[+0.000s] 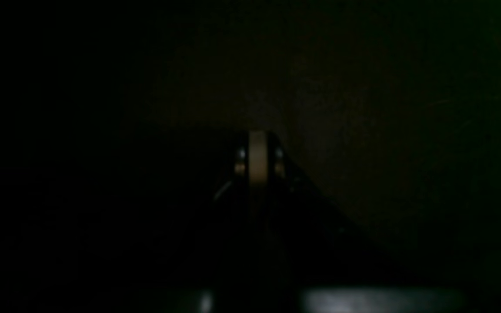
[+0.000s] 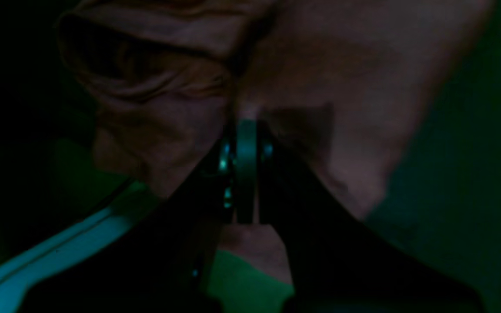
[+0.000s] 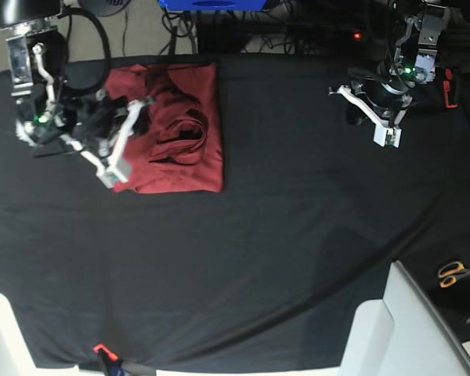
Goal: Fold the T-shirt properly
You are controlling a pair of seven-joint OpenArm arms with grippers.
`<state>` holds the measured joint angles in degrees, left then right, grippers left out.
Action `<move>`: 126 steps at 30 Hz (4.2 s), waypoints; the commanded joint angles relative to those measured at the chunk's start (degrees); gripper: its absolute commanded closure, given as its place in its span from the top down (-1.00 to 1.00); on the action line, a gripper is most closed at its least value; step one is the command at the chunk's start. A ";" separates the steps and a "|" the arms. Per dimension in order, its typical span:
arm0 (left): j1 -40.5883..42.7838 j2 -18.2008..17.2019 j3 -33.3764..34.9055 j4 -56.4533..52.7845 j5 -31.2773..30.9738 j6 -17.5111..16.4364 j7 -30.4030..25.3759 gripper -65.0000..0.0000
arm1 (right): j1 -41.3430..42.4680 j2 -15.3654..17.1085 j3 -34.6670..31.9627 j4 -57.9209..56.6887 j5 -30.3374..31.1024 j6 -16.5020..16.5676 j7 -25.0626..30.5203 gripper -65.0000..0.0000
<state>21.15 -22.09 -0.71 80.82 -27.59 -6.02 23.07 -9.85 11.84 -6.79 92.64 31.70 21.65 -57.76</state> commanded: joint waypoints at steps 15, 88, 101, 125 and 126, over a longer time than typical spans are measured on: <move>0.17 -0.81 -0.30 0.46 -0.05 -0.09 -0.08 -1.00 | -2.51 0.60 -11.37 4.37 1.13 0.37 0.22 -0.99; 0.44 -0.73 -0.30 0.55 0.03 -0.09 -0.08 -1.00 | 2.42 0.16 -14.27 11.58 1.22 -7.89 1.10 -1.00; 3.78 1.91 -16.39 0.46 -0.14 -15.91 -0.17 -1.00 | 5.85 0.96 -1.26 -0.82 0.96 -7.63 1.71 -1.00; 4.66 6.48 -27.55 0.46 0.03 -25.23 0.18 -1.00 | 11.39 -5.81 -1.52 -10.40 0.87 -7.54 5.32 -1.00; 4.66 6.48 -27.55 0.46 0.03 -25.23 0.18 -1.00 | 12.44 -6.52 -1.52 -11.19 0.87 -7.54 5.23 -1.00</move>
<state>25.74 -14.79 -27.92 80.47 -26.81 -31.11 24.45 1.23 5.15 -8.47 80.75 31.88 13.96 -53.21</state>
